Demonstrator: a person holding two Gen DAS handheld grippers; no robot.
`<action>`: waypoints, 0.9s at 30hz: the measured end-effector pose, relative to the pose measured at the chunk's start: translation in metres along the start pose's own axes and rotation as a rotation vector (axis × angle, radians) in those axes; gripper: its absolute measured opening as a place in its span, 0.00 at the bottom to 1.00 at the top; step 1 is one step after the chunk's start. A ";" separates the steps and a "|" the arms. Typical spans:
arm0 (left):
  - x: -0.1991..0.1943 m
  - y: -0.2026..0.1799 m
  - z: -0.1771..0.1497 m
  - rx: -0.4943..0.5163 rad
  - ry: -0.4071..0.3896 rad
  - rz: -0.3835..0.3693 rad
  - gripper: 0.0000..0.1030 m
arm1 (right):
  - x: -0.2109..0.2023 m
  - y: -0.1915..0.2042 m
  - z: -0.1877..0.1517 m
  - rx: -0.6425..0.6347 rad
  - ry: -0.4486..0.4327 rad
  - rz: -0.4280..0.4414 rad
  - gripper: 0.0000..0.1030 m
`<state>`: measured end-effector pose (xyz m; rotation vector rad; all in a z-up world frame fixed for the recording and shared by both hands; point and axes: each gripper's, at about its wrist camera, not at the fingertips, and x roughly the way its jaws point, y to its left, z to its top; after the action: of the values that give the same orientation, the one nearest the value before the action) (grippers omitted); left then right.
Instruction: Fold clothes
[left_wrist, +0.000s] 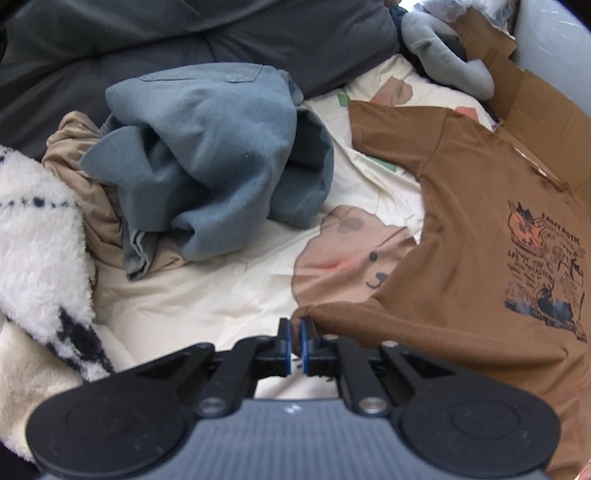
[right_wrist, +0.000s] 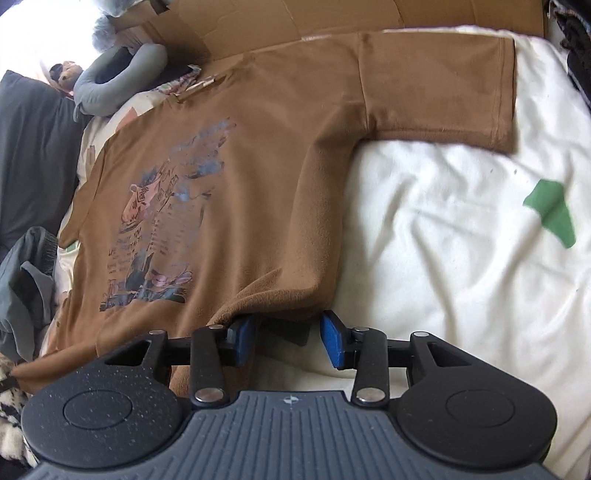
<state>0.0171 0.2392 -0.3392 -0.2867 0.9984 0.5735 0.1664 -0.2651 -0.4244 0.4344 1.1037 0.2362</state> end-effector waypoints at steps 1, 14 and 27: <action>0.000 0.000 -0.001 0.004 0.001 0.001 0.05 | 0.001 0.000 0.000 0.012 -0.002 0.010 0.45; 0.000 -0.003 -0.006 0.009 0.016 0.002 0.05 | 0.025 -0.029 -0.007 0.359 -0.012 0.205 0.52; -0.002 -0.003 -0.009 0.022 0.023 0.006 0.05 | 0.012 -0.034 0.008 0.311 -0.130 0.322 0.03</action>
<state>0.0116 0.2321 -0.3422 -0.2714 1.0270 0.5660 0.1778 -0.2921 -0.4460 0.8961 0.9413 0.3150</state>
